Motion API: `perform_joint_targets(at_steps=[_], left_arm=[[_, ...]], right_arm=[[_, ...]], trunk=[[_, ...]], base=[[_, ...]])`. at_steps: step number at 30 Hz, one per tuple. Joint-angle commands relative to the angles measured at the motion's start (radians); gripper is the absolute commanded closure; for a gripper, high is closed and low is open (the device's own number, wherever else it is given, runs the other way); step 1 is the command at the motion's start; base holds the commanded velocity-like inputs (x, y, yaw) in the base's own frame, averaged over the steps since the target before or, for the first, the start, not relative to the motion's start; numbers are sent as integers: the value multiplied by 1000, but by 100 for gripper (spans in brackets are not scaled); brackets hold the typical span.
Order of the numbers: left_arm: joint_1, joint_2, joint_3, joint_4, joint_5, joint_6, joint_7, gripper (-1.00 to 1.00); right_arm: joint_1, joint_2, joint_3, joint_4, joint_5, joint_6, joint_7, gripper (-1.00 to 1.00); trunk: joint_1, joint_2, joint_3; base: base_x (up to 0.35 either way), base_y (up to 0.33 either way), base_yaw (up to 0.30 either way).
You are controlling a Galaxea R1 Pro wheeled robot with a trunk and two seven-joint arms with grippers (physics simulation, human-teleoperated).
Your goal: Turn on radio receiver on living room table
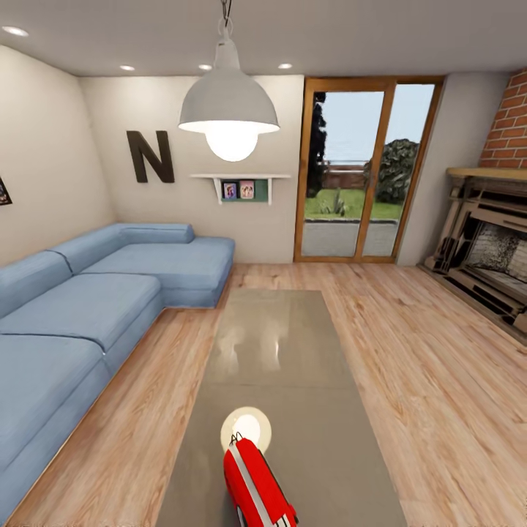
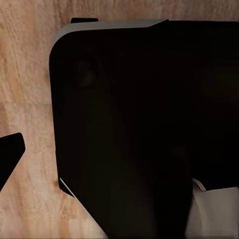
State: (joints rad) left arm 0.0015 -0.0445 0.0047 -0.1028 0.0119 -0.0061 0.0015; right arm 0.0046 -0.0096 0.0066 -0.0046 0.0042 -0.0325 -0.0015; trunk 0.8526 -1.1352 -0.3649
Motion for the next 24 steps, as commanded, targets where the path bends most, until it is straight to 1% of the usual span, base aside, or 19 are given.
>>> perform_joint_targets(at_steps=[1, 24], left_arm=[[0, 0, 0, 0, 0, 0, 0, -100], [0, 2, 0, 0, 1, 1, -3, -100]], right_arm=[[0, -1, 0, 0, 0, 0, 0, -100], [0, -4, 0, 0, -1, 0, 0, -100]], trunk=[[-4, 7, 2], [-92, 168, 36]], base=[[0, 0, 0], [0, 0, 0]])
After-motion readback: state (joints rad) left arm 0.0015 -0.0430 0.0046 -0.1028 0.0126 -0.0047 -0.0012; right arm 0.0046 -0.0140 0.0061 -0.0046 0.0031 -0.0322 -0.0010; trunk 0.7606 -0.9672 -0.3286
